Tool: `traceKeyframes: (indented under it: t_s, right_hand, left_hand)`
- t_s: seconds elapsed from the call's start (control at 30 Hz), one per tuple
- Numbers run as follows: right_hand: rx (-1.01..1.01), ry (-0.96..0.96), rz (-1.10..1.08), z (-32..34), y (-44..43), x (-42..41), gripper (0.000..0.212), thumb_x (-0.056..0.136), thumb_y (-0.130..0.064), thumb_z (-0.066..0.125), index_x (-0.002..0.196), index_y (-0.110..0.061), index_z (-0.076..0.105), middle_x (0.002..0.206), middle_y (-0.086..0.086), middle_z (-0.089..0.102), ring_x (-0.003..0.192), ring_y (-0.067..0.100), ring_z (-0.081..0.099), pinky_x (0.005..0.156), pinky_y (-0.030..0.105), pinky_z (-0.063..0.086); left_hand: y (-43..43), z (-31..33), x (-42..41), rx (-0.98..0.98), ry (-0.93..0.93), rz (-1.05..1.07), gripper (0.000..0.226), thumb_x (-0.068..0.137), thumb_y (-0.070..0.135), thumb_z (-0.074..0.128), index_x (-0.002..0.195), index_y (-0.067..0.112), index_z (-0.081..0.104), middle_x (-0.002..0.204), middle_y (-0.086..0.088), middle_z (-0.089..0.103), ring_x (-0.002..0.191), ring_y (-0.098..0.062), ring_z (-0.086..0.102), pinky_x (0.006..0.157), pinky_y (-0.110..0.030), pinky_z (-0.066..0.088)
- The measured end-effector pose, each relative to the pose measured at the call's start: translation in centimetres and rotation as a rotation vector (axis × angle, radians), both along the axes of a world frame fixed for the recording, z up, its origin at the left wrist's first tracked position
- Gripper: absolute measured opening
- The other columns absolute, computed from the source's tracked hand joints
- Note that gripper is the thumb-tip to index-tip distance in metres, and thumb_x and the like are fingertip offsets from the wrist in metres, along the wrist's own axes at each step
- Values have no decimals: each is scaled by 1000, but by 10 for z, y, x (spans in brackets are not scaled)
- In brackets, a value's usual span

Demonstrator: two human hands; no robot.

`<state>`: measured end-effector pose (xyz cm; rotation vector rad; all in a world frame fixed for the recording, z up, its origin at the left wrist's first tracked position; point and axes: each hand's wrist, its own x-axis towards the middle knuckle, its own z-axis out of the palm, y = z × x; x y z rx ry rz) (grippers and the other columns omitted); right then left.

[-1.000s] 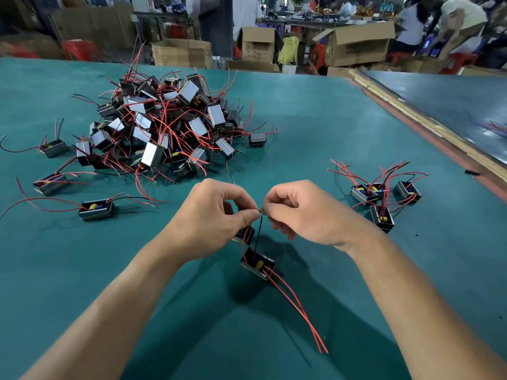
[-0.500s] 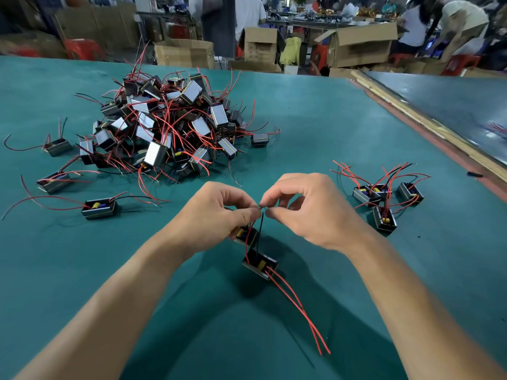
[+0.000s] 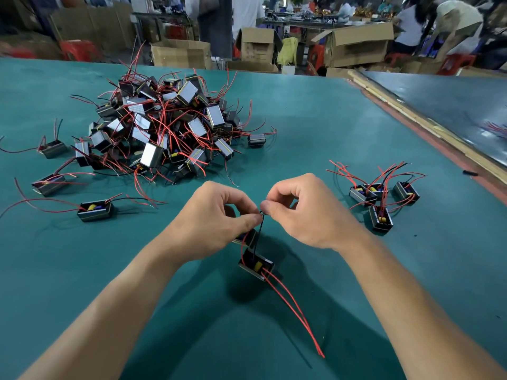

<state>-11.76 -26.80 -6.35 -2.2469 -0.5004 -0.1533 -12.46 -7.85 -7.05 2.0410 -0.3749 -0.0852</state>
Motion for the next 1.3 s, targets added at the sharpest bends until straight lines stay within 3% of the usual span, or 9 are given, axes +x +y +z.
traceKeyframes:
  t_s: [0.23,0.33,0.5,0.57,0.73,0.83,1.0,1.13,1.3]
  right_hand:
    - [27,4,-46,1,0,1,21,88,-25,70,68,-17,71,63,1,67,64,23,60,65,39,51]
    - [15,17,-66,0,0,1,23,88,-27,70,66,-18,70,60,-3,66,58,15,56,60,34,49]
    - [73,336,-111,-3,0,4,30,92,-29,66,69,-10,69,59,0,63,55,10,52,55,28,49]
    - [136,446,-104,-3,2,4,34,95,-25,64,64,-11,65,53,-9,60,51,6,52,50,22,47]
    - [220,592,-64,-4,5,5,37,97,-23,60,60,-18,60,56,-7,57,48,5,49,48,21,46]
    - [252,568,-103,-4,4,6,38,98,-25,58,61,-18,64,55,-8,58,48,6,50,48,20,47]
    - [18,462,-77,-7,5,3,29,91,-42,63,87,-15,71,71,-6,69,62,8,60,64,31,55]
    - [-218,398,75,-5,15,-10,69,54,-73,66,110,-33,60,76,-15,66,68,-2,61,65,21,47]
    - [-419,184,110,-14,26,-16,43,63,-57,78,91,-43,48,71,-16,62,66,-1,57,54,17,37]
  left_hand:
    - [-2,0,0,10,-75,57,17,86,16,72,69,18,71,40,10,50,32,-5,32,37,-12,25]
    - [-2,-1,0,7,-86,66,17,85,15,73,69,19,71,39,11,51,32,-3,33,37,-11,25]
    - [-3,-3,1,44,-122,69,19,84,17,75,67,22,71,42,13,52,33,-4,34,37,-11,25]
    - [-4,-4,1,56,-131,64,19,84,17,75,67,22,70,42,13,52,33,-4,35,37,-11,25]
    - [-2,-4,1,48,-118,58,18,85,17,73,68,21,70,42,12,53,32,-4,36,37,-11,26]
    - [-3,-5,1,32,-88,78,19,86,18,72,67,20,69,42,10,53,32,-4,35,36,-12,27]
    - [-3,-6,5,-18,-55,158,24,86,27,72,64,18,68,41,11,49,37,-7,34,39,-16,29]
    - [-3,-4,7,-74,-57,141,25,87,18,69,62,18,67,52,11,58,43,-5,44,50,-22,38]
    - [-5,-1,6,-102,-75,141,21,89,7,63,69,12,63,54,8,60,41,-3,47,47,-16,38]
